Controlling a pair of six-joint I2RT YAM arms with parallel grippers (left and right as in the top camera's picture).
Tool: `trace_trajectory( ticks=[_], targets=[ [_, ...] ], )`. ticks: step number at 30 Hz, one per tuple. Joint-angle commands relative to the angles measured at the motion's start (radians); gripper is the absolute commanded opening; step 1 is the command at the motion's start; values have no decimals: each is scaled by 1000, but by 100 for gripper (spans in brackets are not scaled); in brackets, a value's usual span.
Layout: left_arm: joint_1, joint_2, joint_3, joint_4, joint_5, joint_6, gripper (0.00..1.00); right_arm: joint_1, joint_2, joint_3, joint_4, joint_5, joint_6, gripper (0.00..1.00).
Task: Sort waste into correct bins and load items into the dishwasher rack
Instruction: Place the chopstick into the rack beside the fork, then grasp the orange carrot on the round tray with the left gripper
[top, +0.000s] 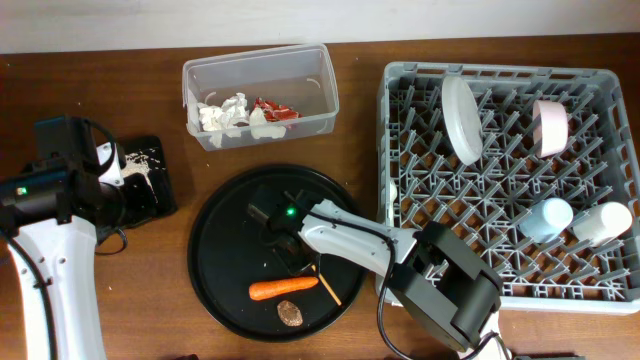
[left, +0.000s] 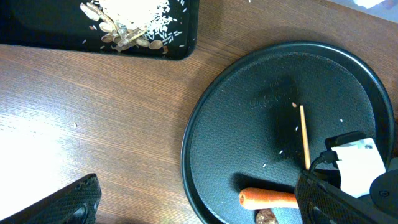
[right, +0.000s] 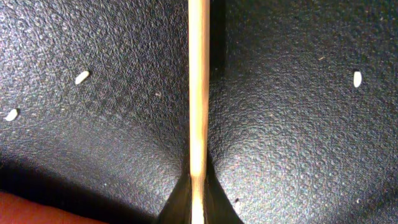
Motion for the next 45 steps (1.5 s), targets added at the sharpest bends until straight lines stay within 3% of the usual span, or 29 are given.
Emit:
trace_trajectory(
  ticks=[1, 6, 9, 13, 24, 25, 26, 27, 35, 40, 42, 45],
  targets=[
    [4, -8, -2, 2, 7, -9, 99, -35, -29, 65, -67, 42, 16, 4],
    [4, -8, -2, 2, 7, -9, 99, -171, -181, 232, -237, 97, 16, 4],
    [4, -8, -2, 2, 7, -9, 100, -326, -289, 238, -287, 97, 39, 4],
    [4, -8, -2, 2, 7, -9, 99, -493, -305, 219, -353, 95, 39, 4],
    [4, -8, -2, 2, 8, -9, 99, -555, -304, -101, -110, 69, 57, 4],
    [4, -8, -2, 2, 8, -9, 99, -555, -305, -101, -105, 69, 57, 10],
    [4, -8, -2, 2, 8, -9, 99, -555, -305, -101, -101, 69, 57, 35],
    [4, -8, -2, 2, 8, -9, 99, -555, -305, -101, -102, 69, 56, 53],
    [1, -8, -2, -4, 71, -9, 99, -555, -410, 54, -244, 69, 23, 56],
    [-90, -8, -10, -15, 121, -10, 99, -554, -515, 62, -346, -95, -214, 62],
    [-160, -8, -45, -18, 124, -81, 99, -555, -515, 56, -382, -80, -214, 62],
    [-306, -8, -173, 0, 125, -363, 99, -555, -515, 56, -378, -62, -209, 62]
  ],
)
